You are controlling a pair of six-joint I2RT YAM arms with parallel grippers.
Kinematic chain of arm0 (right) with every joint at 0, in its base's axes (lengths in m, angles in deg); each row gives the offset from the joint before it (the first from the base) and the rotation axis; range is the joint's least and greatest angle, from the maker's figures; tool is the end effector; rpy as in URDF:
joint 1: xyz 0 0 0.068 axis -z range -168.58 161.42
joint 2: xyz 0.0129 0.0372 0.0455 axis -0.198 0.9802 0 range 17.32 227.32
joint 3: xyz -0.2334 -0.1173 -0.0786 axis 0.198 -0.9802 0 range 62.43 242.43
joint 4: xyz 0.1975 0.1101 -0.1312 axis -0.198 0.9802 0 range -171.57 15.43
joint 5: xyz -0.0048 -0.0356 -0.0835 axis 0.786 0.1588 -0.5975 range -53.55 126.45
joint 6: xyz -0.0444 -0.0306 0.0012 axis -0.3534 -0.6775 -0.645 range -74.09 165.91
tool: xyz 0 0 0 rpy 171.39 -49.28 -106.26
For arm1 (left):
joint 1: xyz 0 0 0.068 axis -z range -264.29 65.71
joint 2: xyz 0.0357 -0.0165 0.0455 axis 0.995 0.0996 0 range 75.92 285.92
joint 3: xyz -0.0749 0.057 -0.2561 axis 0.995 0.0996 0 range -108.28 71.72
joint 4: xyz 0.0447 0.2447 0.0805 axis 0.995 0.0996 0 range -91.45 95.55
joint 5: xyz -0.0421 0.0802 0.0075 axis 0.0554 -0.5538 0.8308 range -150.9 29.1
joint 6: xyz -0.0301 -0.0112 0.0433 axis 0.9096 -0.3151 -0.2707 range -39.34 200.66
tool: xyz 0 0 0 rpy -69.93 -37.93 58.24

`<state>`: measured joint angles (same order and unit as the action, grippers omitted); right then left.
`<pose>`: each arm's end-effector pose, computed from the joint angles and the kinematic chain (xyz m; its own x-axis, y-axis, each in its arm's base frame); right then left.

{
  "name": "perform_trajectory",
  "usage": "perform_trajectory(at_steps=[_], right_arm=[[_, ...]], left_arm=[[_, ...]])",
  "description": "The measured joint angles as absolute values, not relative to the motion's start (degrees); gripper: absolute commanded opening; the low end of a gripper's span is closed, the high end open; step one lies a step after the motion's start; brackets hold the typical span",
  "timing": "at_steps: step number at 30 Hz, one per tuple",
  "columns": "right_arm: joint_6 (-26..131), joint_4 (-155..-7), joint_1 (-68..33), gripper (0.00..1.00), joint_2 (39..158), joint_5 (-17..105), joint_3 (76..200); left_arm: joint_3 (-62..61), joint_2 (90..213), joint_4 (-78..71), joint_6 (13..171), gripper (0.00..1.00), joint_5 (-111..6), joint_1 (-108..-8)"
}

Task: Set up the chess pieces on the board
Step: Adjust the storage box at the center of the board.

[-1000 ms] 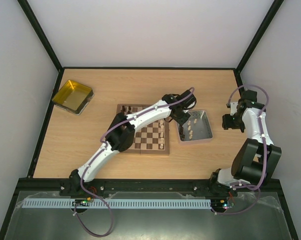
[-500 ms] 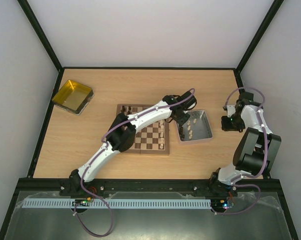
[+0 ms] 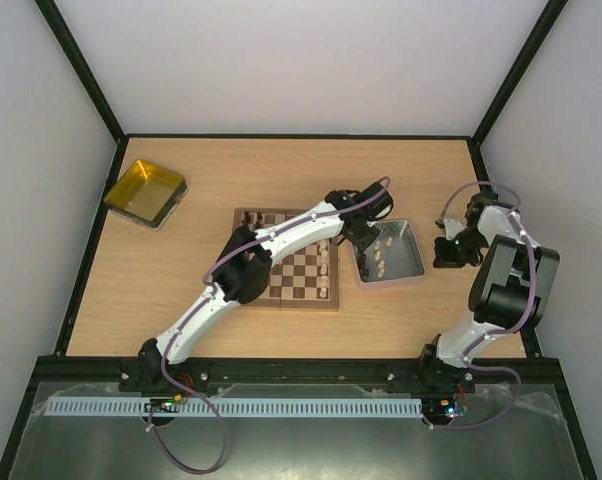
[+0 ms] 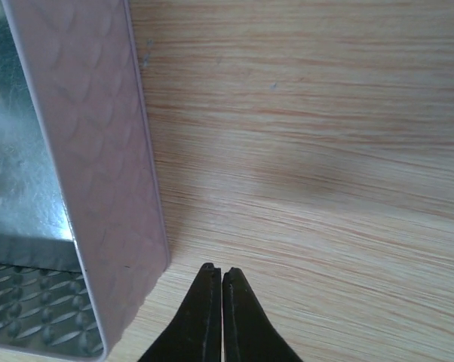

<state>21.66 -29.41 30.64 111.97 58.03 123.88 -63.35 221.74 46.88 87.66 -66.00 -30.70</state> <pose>0.2761 -0.0824 0.1859 -0.9724 -0.0654 -0.2241 -0.1330 0.9442 0.3012 0.3269 -0.4378 0.1812 -0.5999 0.6087 -0.5193 0.7065 0.7076 0.0132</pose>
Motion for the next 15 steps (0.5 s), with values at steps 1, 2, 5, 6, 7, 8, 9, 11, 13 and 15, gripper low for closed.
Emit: perform_trajectory(at_steps=[1,2,5,6,7,8,9,11,13,15], right_arm=[[21.44,-29.06,30.64,0.02,112.43,58.71,123.88],[21.18,-28.76,30.64,0.02,112.82,59.17,123.88],[20.22,-27.47,30.64,0.02,113.7,60.66,123.88],[19.89,-27.16,30.64,0.02,113.76,61.09,123.88],[19.45,-26.75,30.64,0.02,113.76,61.53,123.88],[18.93,-26.31,30.64,0.02,113.81,62.14,123.88],[18.47,-25.85,30.62,0.02,113.87,62.6,123.88],[17.57,-24.82,30.51,0.02,114.22,63.61,123.88],[16.76,-24.1,30.34,0.02,114.64,64.26,123.88],[15.85,-23.38,29.9,0.02,115.05,65.05,123.88]], left_arm=[[-63.35,221.74,46.88,87.64,0.35,-66.0,-30.7],[-63.35,221.74,46.88,87.58,0.34,-66.02,-30.7],[-63.35,221.74,46.9,87.44,0.33,-66.05,-30.7],[-63.35,221.74,46.9,87.4,0.31,-66.05,-30.7],[-63.35,221.74,46.93,87.36,0.3,-66.05,-30.7],[-63.33,221.74,46.93,87.29,0.3,-66.05,-30.7],[-63.33,221.74,46.97,87.27,0.3,-66.05,-30.7],[-63.24,221.74,46.99,87.25,0.3,-66.07,-30.7],[-63.2,221.74,47.01,87.23,0.31,-66.05,-30.7],[-62.98,221.74,47.04,87.16,0.34,-66.02,-30.7]])
